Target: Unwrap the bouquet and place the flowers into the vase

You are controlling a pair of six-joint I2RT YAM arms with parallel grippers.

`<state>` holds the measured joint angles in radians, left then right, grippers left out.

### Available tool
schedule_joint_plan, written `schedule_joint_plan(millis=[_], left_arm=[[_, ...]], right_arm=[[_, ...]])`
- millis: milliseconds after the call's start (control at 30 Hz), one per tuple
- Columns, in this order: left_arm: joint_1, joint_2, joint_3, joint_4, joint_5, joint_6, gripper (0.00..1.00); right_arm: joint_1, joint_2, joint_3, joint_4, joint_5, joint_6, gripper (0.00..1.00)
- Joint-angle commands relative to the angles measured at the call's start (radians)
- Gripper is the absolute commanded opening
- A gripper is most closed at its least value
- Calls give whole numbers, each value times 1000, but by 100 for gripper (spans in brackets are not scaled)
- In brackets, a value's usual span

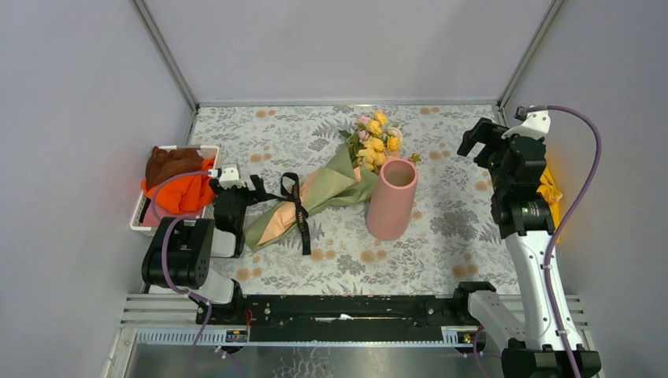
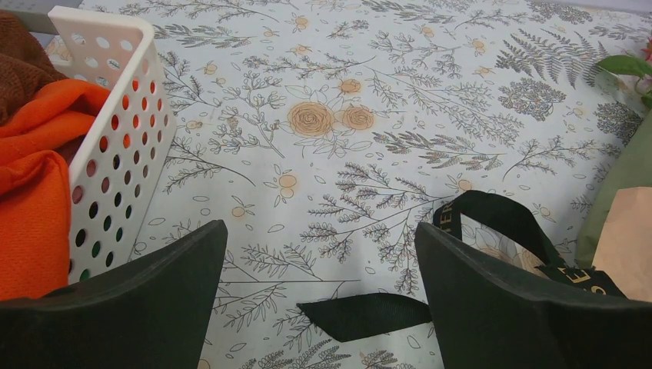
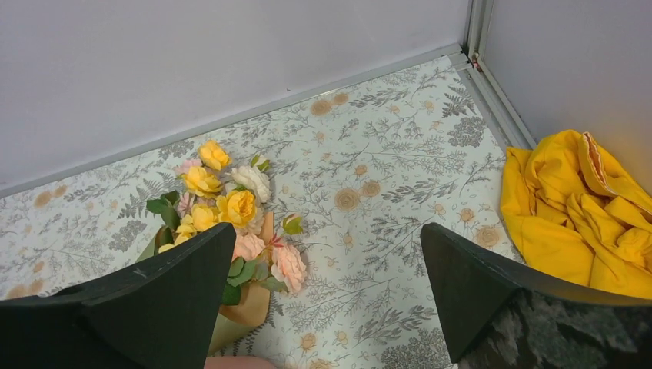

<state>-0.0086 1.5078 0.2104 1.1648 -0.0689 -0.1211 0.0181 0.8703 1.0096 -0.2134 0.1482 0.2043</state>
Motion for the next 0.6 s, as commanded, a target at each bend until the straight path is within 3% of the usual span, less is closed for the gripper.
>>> schedule_joint_plan(millis=[0,367,567], left_arm=[[1,-2,14,41,-21,1,99],[1,-4,15,41,-22,0,99],[-27,-23,37,-2,-104,9,99]], right_arm=[[3,39,120,-20,13,30,100],[3,-4,112,103,-56,218,100],[3,72,204,77,-265,210,100]])
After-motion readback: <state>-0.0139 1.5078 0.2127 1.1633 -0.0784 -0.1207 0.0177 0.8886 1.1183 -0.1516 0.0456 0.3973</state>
